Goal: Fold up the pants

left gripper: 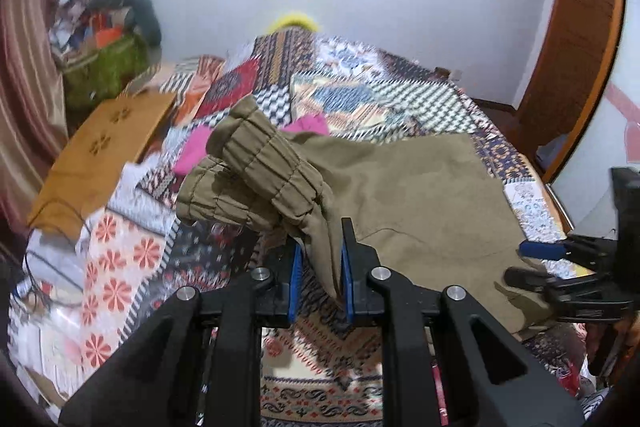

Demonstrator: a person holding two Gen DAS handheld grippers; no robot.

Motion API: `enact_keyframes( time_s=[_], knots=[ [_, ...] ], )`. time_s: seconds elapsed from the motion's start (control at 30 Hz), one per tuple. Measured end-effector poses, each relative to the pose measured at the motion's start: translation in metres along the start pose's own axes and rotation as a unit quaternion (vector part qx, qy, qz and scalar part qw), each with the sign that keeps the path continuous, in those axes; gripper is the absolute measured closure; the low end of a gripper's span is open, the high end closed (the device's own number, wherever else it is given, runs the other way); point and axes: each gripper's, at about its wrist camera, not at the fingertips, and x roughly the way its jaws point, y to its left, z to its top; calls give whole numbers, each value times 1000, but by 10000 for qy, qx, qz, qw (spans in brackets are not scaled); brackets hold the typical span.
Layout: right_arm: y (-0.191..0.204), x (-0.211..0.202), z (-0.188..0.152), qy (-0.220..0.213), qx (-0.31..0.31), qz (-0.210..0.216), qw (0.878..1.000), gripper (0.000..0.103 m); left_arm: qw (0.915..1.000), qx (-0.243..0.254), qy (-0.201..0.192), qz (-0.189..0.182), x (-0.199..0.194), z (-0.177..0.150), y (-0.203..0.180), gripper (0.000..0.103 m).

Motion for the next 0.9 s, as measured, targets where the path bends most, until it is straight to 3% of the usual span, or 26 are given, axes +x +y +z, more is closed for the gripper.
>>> enact_keyframes(
  time_s=[0.1,0.37,0.57,0.77,0.9],
  knots=[
    [-5,12,-8,241,-86,-282,9993,47,9997,175,-142,-59,-6,8,-11,87],
    [-9,18,-11,328,-6,-36,9995,44,9950,606,-346,-711,-16,29,-56,90],
    [-12,18,-12,280,54,38,9996,44,9888,948,-218,-1132,-13,33,-92,92],
    [-23,3,-9,171,287,267,9991,44,9842,1216,-59,-1282,-9,33,-114,93],
    [-38,-22,-14,-115,470,97,9988,44,9815,1313,58,-1395,-5,32,-123,93]
  ],
)
